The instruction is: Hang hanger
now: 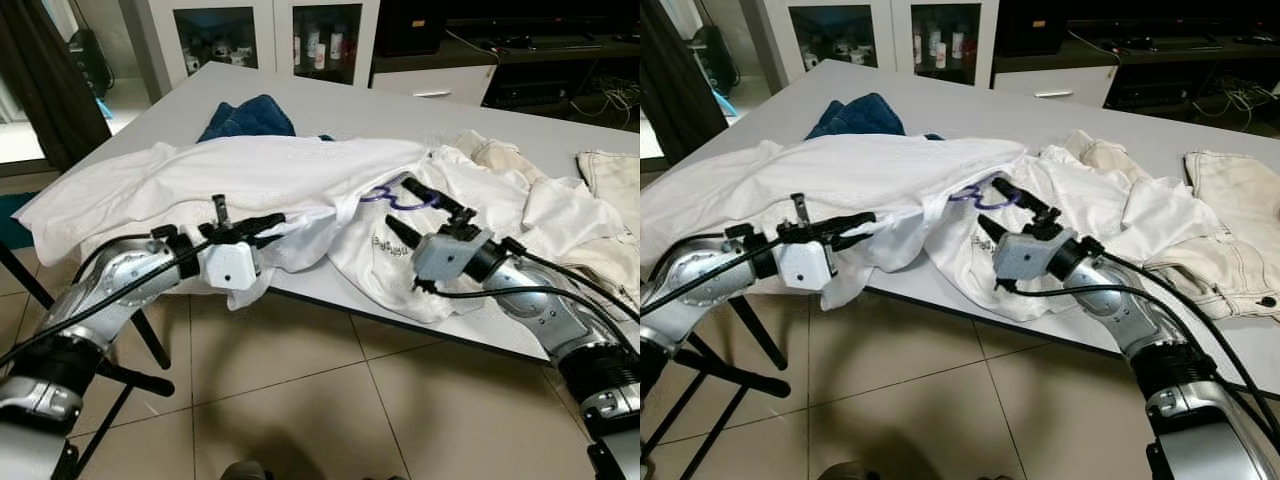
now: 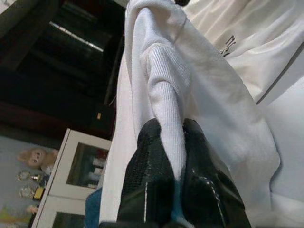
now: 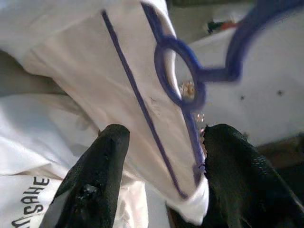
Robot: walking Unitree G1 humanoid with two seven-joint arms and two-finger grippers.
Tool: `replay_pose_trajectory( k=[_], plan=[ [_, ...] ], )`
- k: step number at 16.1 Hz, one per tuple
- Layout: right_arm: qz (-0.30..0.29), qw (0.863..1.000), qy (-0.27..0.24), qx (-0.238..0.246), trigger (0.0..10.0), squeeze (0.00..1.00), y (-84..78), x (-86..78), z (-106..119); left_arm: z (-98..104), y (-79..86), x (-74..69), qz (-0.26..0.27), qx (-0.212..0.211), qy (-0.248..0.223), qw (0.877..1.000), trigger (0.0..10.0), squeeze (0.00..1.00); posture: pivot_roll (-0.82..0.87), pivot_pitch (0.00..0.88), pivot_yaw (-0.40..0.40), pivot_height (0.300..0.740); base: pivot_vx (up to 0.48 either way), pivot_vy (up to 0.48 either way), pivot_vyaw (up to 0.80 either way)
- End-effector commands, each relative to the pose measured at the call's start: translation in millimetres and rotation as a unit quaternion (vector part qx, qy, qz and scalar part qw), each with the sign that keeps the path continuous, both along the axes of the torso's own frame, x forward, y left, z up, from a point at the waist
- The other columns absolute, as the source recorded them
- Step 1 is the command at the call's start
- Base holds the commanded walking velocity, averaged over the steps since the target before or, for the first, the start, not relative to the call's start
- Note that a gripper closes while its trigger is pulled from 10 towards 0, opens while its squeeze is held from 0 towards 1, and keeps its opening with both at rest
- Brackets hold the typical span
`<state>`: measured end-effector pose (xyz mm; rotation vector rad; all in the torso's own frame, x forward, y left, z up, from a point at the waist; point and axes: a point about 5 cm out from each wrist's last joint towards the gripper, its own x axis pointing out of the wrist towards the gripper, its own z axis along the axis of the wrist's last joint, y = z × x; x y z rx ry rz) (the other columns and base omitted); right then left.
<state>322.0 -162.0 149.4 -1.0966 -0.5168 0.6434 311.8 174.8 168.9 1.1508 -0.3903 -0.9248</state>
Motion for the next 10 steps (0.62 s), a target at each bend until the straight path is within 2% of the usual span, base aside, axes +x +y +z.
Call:
replay_pose_trajectory(
  k=[1, 3, 6, 7, 8, 9, 10],
  plan=[
    [0.012, 0.999, -0.016, -0.026, 10.0, 0.0, 0.6, 1.5, 3.5, 4.8, -4.6, 0.7, -0.021, 0.015, -0.011, 1.0, 10.0, 0.0, 0.15, 0.001, -0.035, 0.74, 0.0, 0.0, 0.0],
    [0.005, 0.999, -0.036, -0.039, 10.0, 0.0, 0.3, 4.5, 4.1, 7.6, -5.2, 2.0, -0.024, 0.016, -0.015, 0.999, 10.0, 0.0, 0.15, 0.0, -0.034, 0.74, 0.0, 0.0, 0.0],
    [-0.005, 0.998, -0.055, -0.027, 10.0, 0.0, -0.1, 7.9, 9.8, 4.3, -4.0, 1.3, -0.025, 0.025, -0.014, 0.999, 10.0, 0.0, 0.15, 0.0, -0.032, 0.74, 0.0, 0.0, 0.0],
    [0.004, 0.998, -0.054, -0.023, 9.7, 0.0, 0.7, 6.3, 8.9, 3.8, -3.8, 1.2, -0.025, 0.025, -0.014, 0.999, 10.0, 0.0, 0.15, 0.0, -0.032, 0.74, 0.0, 0.0, 0.0],
    [0.012, 0.998, -0.056, -0.015, 4.4, 0.0, 1.6, 4.3, 8.4, 3.9, -3.7, 1.4, -0.024, 0.024, -0.014, 0.999, 10.0, 0.0, 0.15, 0.0, -0.032, 0.74, 0.0, 0.0, 0.0],
    [0.03, 0.998, -0.058, -0.005, 1.9, 0.0, 5.5, 0.9, 8.6, 4.7, -3.3, 2.2, -0.022, 0.022, -0.016, 0.999, 10.0, 0.0, 0.16, 0.0, -0.03, 0.74, 0.0, 0.0, 0.0],
    [0.035, 0.998, -0.059, -0.003, 1.9, 0.0, 6.7, 0.3, 8.3, 4.9, -3.0, 2.5, -0.022, 0.022, -0.017, 0.999, 10.0, 0.0, 0.16, 0.0, -0.03, 0.74, 0.0, 0.0, 0.0]
  ],
)
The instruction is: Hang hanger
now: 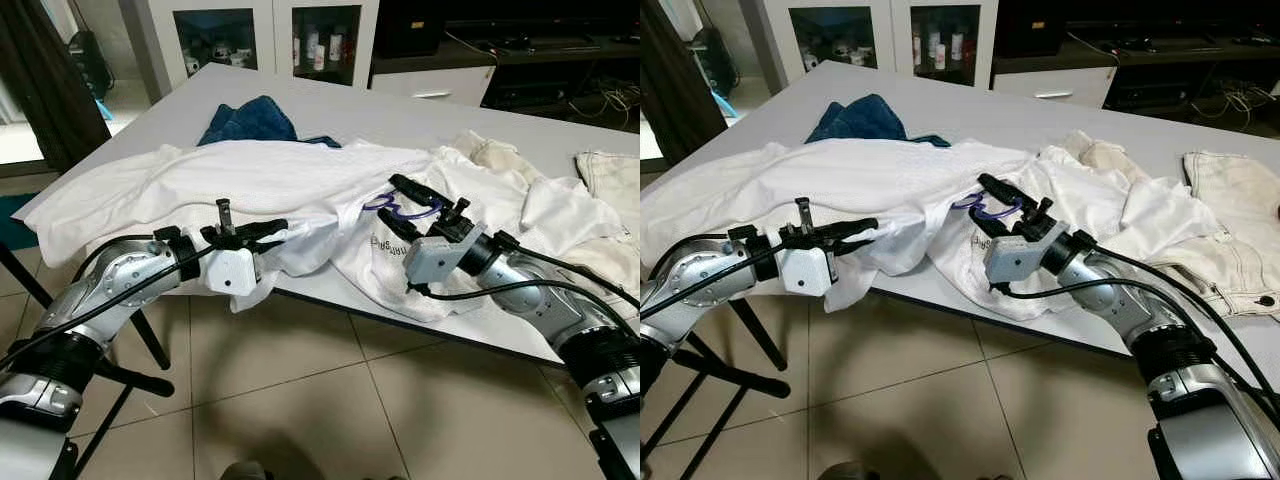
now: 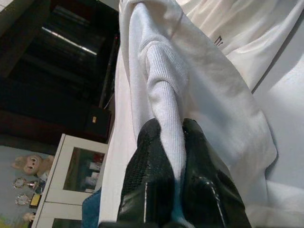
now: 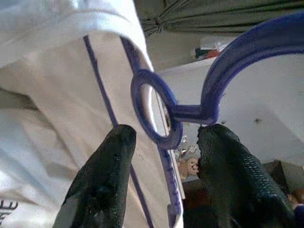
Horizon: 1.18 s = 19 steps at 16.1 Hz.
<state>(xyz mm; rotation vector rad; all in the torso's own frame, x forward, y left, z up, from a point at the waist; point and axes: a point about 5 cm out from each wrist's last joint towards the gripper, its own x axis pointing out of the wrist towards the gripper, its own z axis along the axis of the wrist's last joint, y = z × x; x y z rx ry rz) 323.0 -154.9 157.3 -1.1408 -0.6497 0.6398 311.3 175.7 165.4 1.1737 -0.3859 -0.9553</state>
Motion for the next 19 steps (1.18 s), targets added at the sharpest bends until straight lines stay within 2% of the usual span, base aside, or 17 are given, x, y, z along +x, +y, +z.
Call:
replay_pose_trajectory(
  k=[1, 2, 3, 4, 6, 7, 8, 9, 16, 19],
  plan=[
    [0.017, 1.0, -0.001, 0.007, 2.4, 0.0, 2.7, -2.8, -0.6, 8.7, -3.8, 3.5, -0.011, 0.006, -0.02, 1.0, 10.0, 0.0, 0.16, 0.0, -0.03, 0.74, 0.0, 0.0, 0.0],
    [0.024, 1.0, -0.002, 0.004, 6.5, 0.0, 4.2, -3.9, -1.6, 9.0, -3.9, 4.0, -0.011, 0.007, -0.021, 1.0, 10.0, 0.0, 0.16, 0.0, -0.03, 0.74, 0.0, 0.0, 0.0],
    [0.024, 1.0, -0.002, 0.004, 6.2, 0.0, 4.3, -3.8, -1.8, 9.2, -3.9, 4.3, -0.011, 0.007, -0.022, 1.0, 10.0, 0.0, 0.16, 0.0, -0.03, 0.74, 0.0, 0.0, 0.0],
    [0.026, 1.0, -0.002, 0.009, 5.2, 0.0, 4.2, -4.0, -1.4, 9.4, -4.1, 4.7, -0.011, 0.006, -0.023, 1.0, 10.0, 0.0, 0.16, 0.0, -0.03, 0.74, 0.0, 0.0, 0.0],
    [0.034, 0.999, 0.001, 0.012, 4.3, 0.0, 4.4, -5.2, -1.3, 9.3, -4.6, 4.9, -0.011, 0.006, -0.024, 1.0, 10.0, 0.0, 0.15, 0.0, -0.032, 0.74, 0.0, 0.0, 0.0],
    [0.04, 0.999, 0.0, 0.012, 3.2, 0.0, 4.7, -6.3, -1.3, 9.2, -5.1, 5.2, -0.012, 0.006, -0.024, 1.0, 10.0, 0.0, 0.15, 0.0, -0.032, 0.74, 0.0, 0.0, 0.0],
    [0.042, 0.999, -0.001, 0.013, 0.3, 0.0, 4.9, -6.5, -1.1, 9.2, -5.2, 5.4, -0.012, 0.006, -0.025, 1.0, 10.0, 0.0, 0.15, 0.0, -0.032, 0.74, 0.0, 0.0, 0.0],
    [0.046, 0.999, -0.003, 0.013, 0.0, 0.0, 5.0, -6.9, -0.4, 9.1, -5.2, 6.1, -0.01, 0.006, -0.027, 1.0, 10.0, 0.0, 0.15, 0.0, -0.033, 0.74, 0.0, 0.0, 0.0],
    [0.055, 0.998, -0.006, 0.015, 0.0, 0.0, 4.5, -9.4, 0.0, 15.7, -2.5, 17.4, 0.032, -0.002, -0.065, 0.997, 10.0, 0.0, 0.15, 0.0, -0.027, 0.74, 0.0, 0.0, 0.0],
    [0.061, 0.998, -0.008, 0.021, 0.0, 0.0, 6.4, -11.9, -0.9, 15.1, -5.5, 19.0, 0.035, -0.005, -0.071, 0.997, 10.0, 0.0, 0.15, 0.0, -0.024, 0.74, 0.0, 0.0, 0.0]
  ],
)
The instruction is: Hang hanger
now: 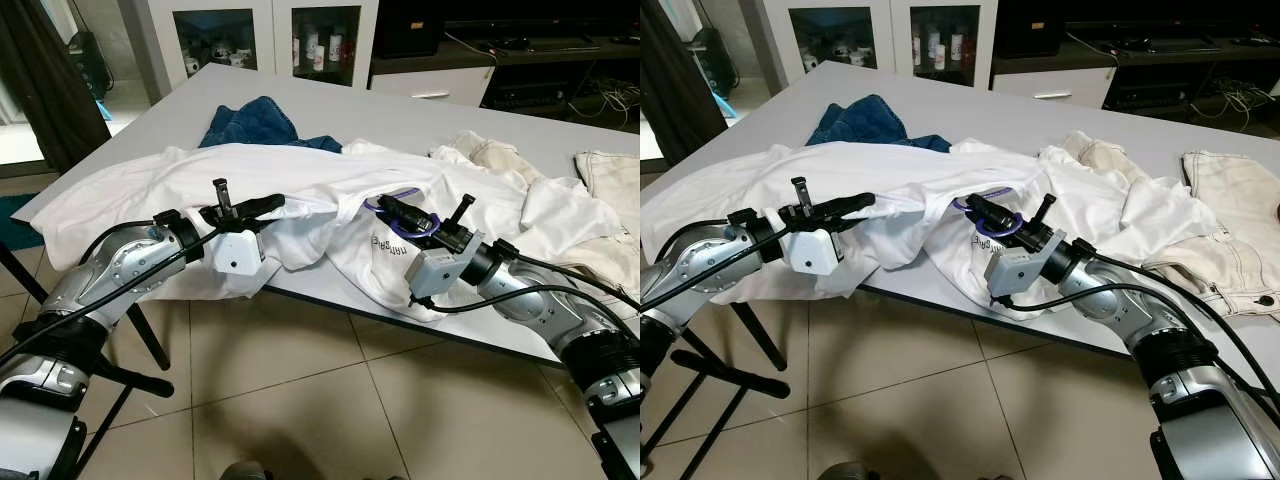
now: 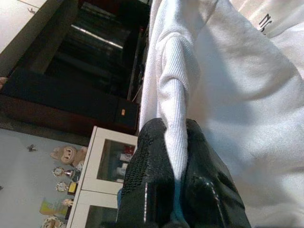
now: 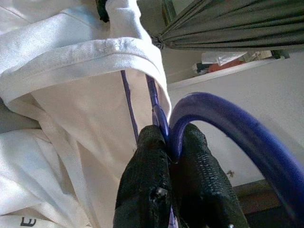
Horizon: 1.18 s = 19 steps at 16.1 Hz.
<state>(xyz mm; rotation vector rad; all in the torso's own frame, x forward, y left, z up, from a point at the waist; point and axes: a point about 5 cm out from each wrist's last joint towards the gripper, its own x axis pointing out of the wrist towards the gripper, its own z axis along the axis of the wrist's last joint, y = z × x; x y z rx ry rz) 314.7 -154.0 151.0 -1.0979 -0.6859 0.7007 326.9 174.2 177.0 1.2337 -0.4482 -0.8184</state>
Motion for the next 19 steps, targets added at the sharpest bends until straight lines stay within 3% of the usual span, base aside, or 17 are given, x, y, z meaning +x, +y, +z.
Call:
replay_pose_trajectory(
  k=[1, 3, 4, 7, 8, 9, 13, 16, 19],
  plan=[
    [0.027, 0.999, -0.015, 0.013, 0.0, 0.0, 6.5, -4.4, 5.2, 1.7, -4.5, 3.9, 0.0, 0.006, -0.003, 1.0, 10.0, 0.0, 0.15, 0.0, -0.023, 0.74, 0.0, 0.0, 0.0],
    [0.028, 0.999, -0.015, 0.015, 0.0, 0.0, 6.9, -4.7, 5.2, 0.1, -4.9, 2.7, -0.006, 0.001, 0.005, 1.0, 10.0, 0.0, 0.15, 0.0, -0.022, 0.74, 0.0, 0.0, 0.0],
    [0.029, 0.999, -0.015, 0.016, 0.0, 0.0, 7.3, -4.9, 5.1, 1.1, -4.8, 1.7, -0.009, -0.009, 0.003, 1.0, 10.0, 1.0, 0.15, 0.0, -0.021, 0.74, 0.0, 0.0, 0.0],
    [0.02, 0.999, -0.012, 0.024, 0.0, 0.0, 5.9, -3.7, 4.7, 4.1, -2.3, 2.7, -0.005, 0.004, -0.021, 1.0, 10.0, 1.0, 0.15, 0.0, -0.021, 0.74, 0.0, 0.0, 0.0],
    [0.004, 0.999, -0.009, 0.038, 0.0, 0.0, 2.0, -0.8, 5.7, 5.6, -1.6, 3.5, -0.003, 0.001, -0.022, 1.0, 10.0, 0.35, 0.15, 0.0, -0.021, 0.74, 0.0, 0.0, 0.0],
    [-0.012, 0.999, -0.006, 0.044, 0.0, 0.0, -2.2, 1.8, 5.9, 7.5, -1.5, 3.2, -0.006, -0.01, -0.018, 1.0, 10.0, 0.0, 0.15, 0.0, -0.02, 0.74, 0.0, 0.0, 0.0],
    [-0.045, 0.998, 0.007, 0.038, 0.0, 0.0, -12.2, 6.0, 1.7, 13.6, -3.2, 2.4, -0.012, -0.059, -0.004, 0.998, 10.0, 0.0, 0.15, 0.0, -0.019, 0.74, 0.0, 0.0, 0.0],
    [-0.06, 0.997, 0.021, 0.034, 0.0, 0.0, -13.7, 8.2, -2.1, 16.0, -7.0, 1.2, -0.026, -0.061, -0.001, 0.998, 10.0, 0.0, 0.15, 0.0, -0.019, 0.74, 0.0, 0.0, 0.0],
    [-0.094, 0.995, 0.031, 0.024, 0.0, 0.0, -19.1, 13.5, -6.4, 19.4, 2.7, 3.2, -0.018, -0.061, 0.005, 0.998, 10.0, 0.0, 0.15, 0.0, -0.02, 0.74, 0.0, 0.0, 0.0]
  ],
)
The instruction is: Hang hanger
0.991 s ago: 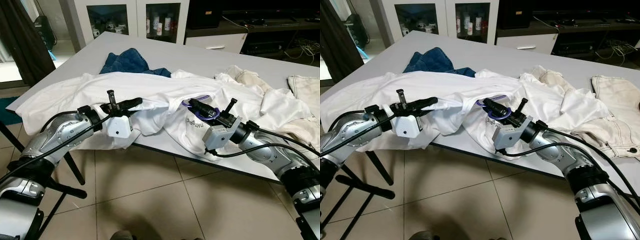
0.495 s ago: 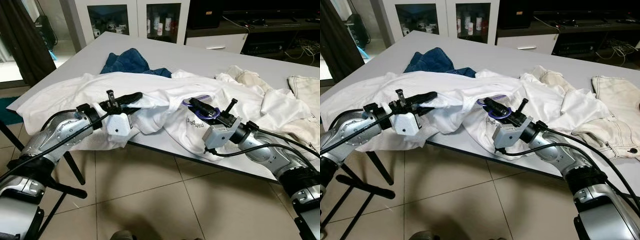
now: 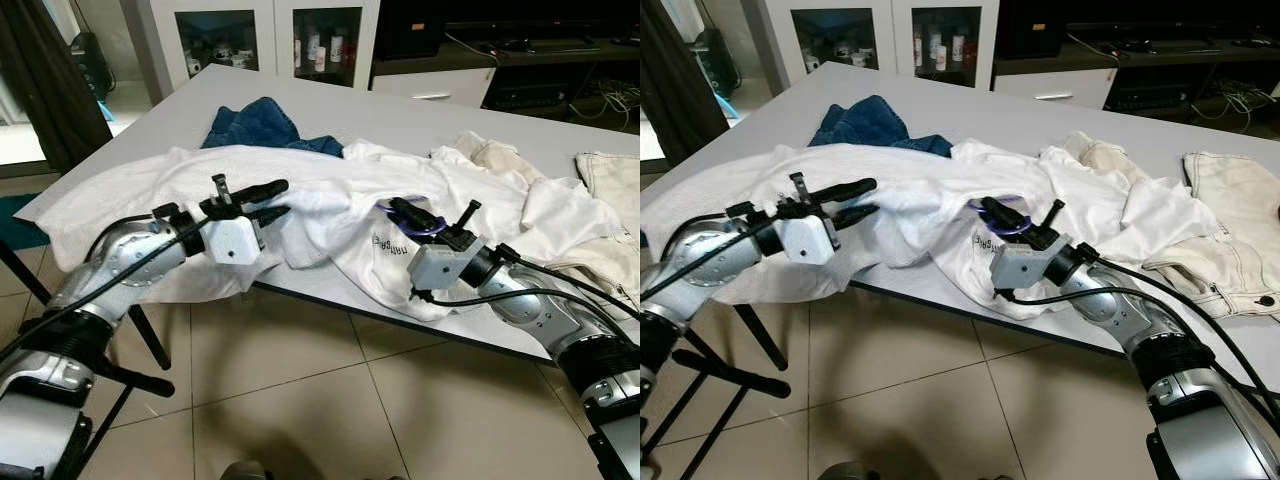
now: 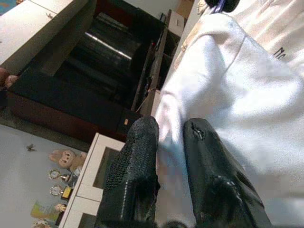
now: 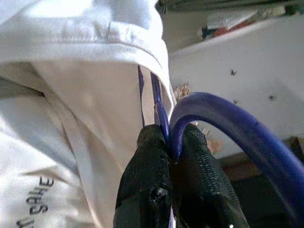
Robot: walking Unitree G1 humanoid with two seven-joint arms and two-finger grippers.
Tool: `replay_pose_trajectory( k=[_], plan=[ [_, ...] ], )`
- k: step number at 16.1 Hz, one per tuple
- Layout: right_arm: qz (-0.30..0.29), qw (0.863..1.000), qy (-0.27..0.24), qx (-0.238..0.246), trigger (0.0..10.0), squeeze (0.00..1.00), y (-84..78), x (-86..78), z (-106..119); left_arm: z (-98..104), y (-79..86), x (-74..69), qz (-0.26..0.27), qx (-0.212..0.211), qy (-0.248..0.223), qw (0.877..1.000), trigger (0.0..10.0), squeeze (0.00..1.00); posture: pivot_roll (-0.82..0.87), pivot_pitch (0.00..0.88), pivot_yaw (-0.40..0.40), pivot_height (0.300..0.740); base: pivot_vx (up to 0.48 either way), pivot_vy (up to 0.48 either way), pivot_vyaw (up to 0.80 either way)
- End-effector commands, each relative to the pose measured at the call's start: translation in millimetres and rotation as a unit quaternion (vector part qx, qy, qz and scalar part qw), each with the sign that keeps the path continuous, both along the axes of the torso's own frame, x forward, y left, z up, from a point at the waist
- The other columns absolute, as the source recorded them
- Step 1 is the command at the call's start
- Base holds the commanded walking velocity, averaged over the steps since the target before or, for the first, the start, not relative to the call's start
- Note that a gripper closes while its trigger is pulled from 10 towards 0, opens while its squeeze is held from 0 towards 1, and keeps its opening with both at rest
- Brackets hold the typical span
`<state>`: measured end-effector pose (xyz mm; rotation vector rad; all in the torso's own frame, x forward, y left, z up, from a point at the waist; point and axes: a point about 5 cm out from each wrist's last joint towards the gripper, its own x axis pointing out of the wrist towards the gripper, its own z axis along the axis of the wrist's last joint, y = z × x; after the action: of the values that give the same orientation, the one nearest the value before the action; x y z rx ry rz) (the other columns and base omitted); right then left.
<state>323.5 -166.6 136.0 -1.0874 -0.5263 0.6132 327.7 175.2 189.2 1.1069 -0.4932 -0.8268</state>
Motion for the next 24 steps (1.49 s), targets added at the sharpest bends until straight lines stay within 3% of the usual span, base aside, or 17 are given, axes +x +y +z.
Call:
replay_pose_trajectory(
  k=[1, 3, 8, 10, 11, 12, 13, 14, 15, 17, 19, 23, 24],
  plan=[
    [-0.053, 0.998, -0.006, 0.026, 0.0, 0.0, -13.2, 9.6, 8.8, 9.5, 11.0, 4.8, 0.019, -0.002, -0.002, 1.0, 10.0, 0.0, 0.15, 0.0, -0.02, 0.74, 0.0, 0.0, 0.0],
    [-0.084, 0.995, 0.01, 0.057, 0.0, 0.0, -17.8, 14.6, 10.1, 15.0, 19.3, 8.7, 0.044, -0.019, -0.007, 0.999, 10.0, 0.0, 0.15, 0.0, -0.02, 0.74, 0.0, 0.0, 0.0],
    [-0.103, 0.984, 0.045, 0.14, 0.0, 0.0, -10.8, 25.2, 23.2, 27.9, 36.2, 14.5, 0.089, -0.065, -0.017, 0.994, 10.0, 0.0, 0.15, 0.0, -0.019, 0.74, 0.0, 0.0, 0.0],
    [-0.091, 0.981, 0.056, 0.159, 0.0, 0.0, -1.3, 28.3, 34.0, 29.0, 16.3, 13.1, 0.064, -0.135, 0.004, 0.989, 10.0, 0.0, 0.15, 0.0, -0.019, 0.74, 0.0, 0.0, 0.0],
    [-0.083, 0.981, 0.061, 0.164, 0.0, 0.0, 3.3, 28.4, 38.0, 22.9, 2.9, 11.6, 0.046, -0.15, 0.021, 0.987, 10.0, 0.0, 0.15, 0.0, -0.02, 0.74, 0.0, 0.0, 0.0],
    [-0.074, 0.981, 0.065, 0.168, 0.0, 0.0, 7.1, 28.0, 41.1, 13.5, -11.0, 9.7, 0.029, -0.148, 0.037, 0.988, 10.0, 0.08, 0.15, 0.0, -0.02, 0.74, 0.0, 0.0, 0.0],
    [-0.068, 0.981, 0.07, 0.17, 0.0, 0.0, 10.0, 27.5, 43.6, 5.1, -21.3, 8.2, 0.017, -0.142, 0.049, 0.988, 10.0, 0.66, 0.15, 0.0, -0.019, 0.74, 0.0, 0.0, 0.0],
    [-0.063, 0.98, 0.071, 0.172, 0.0, 0.0, 12.1, 27.0, 45.2, 1.0, -26.3, 7.5, 0.012, -0.142, 0.056, 0.988, 10.0, 1.0, 0.15, 0.0, -0.018, 0.74, 0.0, 0.0, 0.0],
    [-0.051, 0.98, 0.074, 0.176, 0.0, 0.0, 17.2, 24.9, 49.2, -5.2, -35.6, 6.8, 0.007, -0.151, 0.071, 0.986, 10.0, 1.0, 0.15, 0.0, -0.015, 0.74, 0.0, 0.0, 0.0],
    [-0.046, 0.98, 0.074, 0.177, 0.0, 0.0, 19.5, 23.4, 50.8, -6.1, -38.6, 7.6, 0.011, -0.161, 0.071, 0.984, 10.0, 1.0, 0.14, 0.0, -0.013, 0.74, 0.0, 0.0, 0.0],
    [-0.038, 0.98, 0.084, 0.175, 0.0, 0.0, 25.1, 17.5, 49.3, -5.8, -44.9, 8.0, 0.015, -0.215, 0.083, 0.973, 10.0, 1.0, 0.14, 0.0, -0.011, 0.74, 0.0, 0.0, 0.0],
    [-0.032, 0.98, 0.088, 0.173, 0.0, 0.0, 30.4, 14.7, 49.0, -11.7, -53.9, 7.0, 0.016, -0.227, 0.093, 0.969, 10.0, 1.0, 0.15, 0.0, -0.01, 0.74, 0.0, 0.0, 0.0],
    [-0.033, 0.98, 0.088, 0.173, 0.0, 0.0, 31.8, 14.4, 49.1, -14.5, -60.1, 7.0, 0.018, -0.236, 0.106, 0.966, 10.0, 0.15, 0.15, 0.0, -0.01, 0.74, 0.0, 0.0, 0.0]
  ],
)
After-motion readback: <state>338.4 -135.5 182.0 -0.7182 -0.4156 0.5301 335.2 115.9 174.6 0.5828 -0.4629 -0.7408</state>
